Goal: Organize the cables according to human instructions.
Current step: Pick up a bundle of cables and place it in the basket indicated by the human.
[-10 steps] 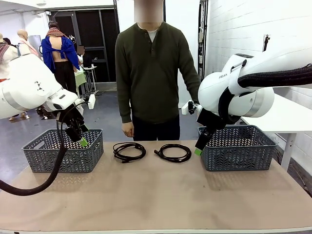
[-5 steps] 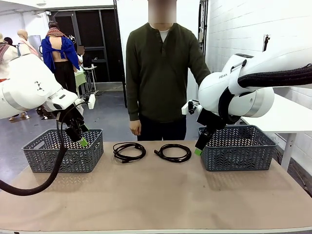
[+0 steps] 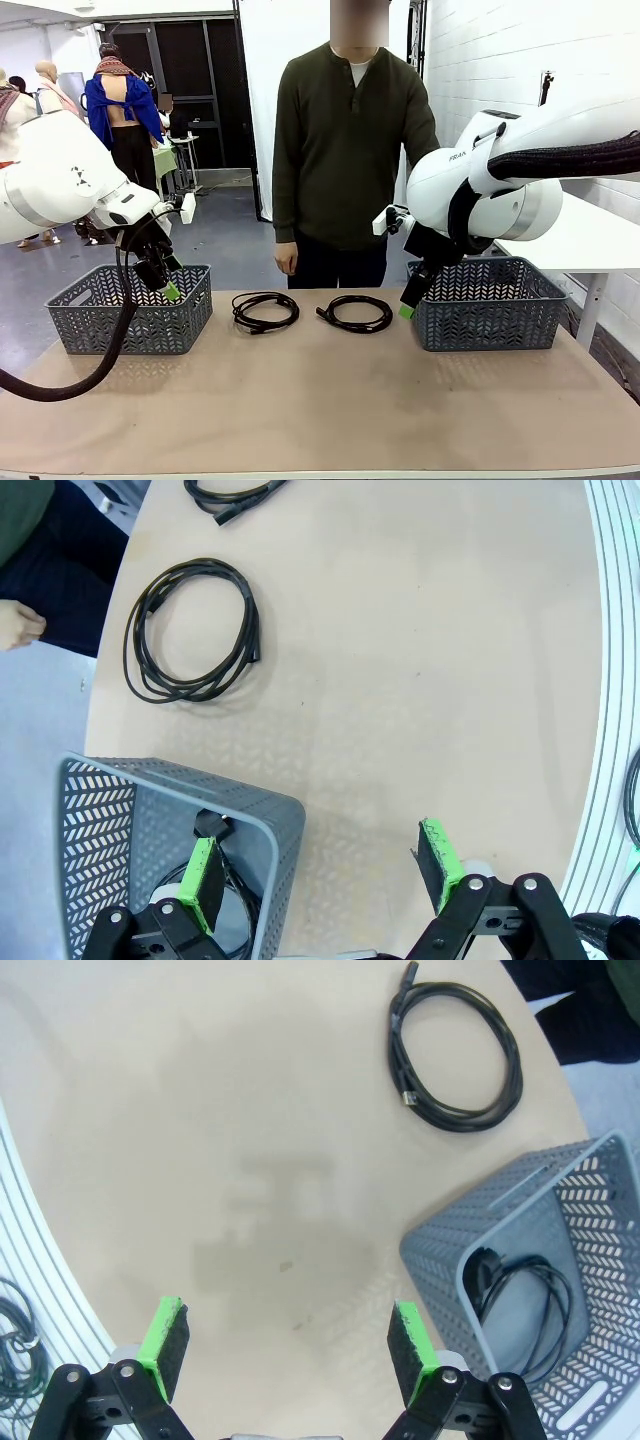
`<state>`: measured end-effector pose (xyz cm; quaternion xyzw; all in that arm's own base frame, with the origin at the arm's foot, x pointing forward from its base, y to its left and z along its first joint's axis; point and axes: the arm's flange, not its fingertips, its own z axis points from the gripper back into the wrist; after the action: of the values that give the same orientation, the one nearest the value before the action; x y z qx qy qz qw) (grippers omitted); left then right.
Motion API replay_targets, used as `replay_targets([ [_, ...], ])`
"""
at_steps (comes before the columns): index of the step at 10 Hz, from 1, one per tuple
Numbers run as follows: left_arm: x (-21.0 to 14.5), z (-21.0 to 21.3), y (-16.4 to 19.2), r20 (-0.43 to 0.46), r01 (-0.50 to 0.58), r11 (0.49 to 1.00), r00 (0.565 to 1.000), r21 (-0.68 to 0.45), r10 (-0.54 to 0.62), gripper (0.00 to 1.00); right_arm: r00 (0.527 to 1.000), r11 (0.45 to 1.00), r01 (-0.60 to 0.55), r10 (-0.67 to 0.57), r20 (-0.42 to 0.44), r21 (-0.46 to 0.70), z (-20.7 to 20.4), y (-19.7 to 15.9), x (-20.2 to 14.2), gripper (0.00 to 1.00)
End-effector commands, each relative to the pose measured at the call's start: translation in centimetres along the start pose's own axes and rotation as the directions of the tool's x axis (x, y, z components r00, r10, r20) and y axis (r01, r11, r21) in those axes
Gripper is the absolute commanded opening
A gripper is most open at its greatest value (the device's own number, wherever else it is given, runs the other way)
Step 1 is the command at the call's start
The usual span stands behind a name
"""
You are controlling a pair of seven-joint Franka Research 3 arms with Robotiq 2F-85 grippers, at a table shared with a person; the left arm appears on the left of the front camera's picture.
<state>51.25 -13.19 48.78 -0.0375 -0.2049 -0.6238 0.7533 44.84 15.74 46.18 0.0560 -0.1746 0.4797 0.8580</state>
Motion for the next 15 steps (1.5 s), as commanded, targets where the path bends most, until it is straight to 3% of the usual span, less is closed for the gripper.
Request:
replay_targets([
  [1, 0.1, 0.2, 0.1, 0.004, -0.003, 1.0, 1.0, -0.007, 0.003, 1.0, 1.0, 1.0, 0.003, -0.003, -0.001, -0.002, -0.1, 0.0, -0.1, 1.0],
  [8, 0.1, 0.2, 0.1, 0.004, -0.003, 1.0, 1.0, -0.007, 0.003, 1.0, 0.999, 0.999, 0.031, -0.031, -0.013, -0.006, 0.2, -0.4, 0.7, 1.0],
  [12, 0.1, 0.2, 0.1, 0.004, -0.003, 1.0, 1.0, -0.007, 0.003, 1.0, 0.992, 0.999, 0.042, -0.045, -0.121, -0.026, -0.9, -2.4, 6.6, 1.0],
  [15, 0.1, 0.2, 0.1, 0.004, -0.003, 1.0, 1.0, -0.007, 0.003, 1.0, 0.99, 0.998, 0.063, -0.066, -0.12, -0.03, -3.6, -3.4, 10.7, 1.0],
])
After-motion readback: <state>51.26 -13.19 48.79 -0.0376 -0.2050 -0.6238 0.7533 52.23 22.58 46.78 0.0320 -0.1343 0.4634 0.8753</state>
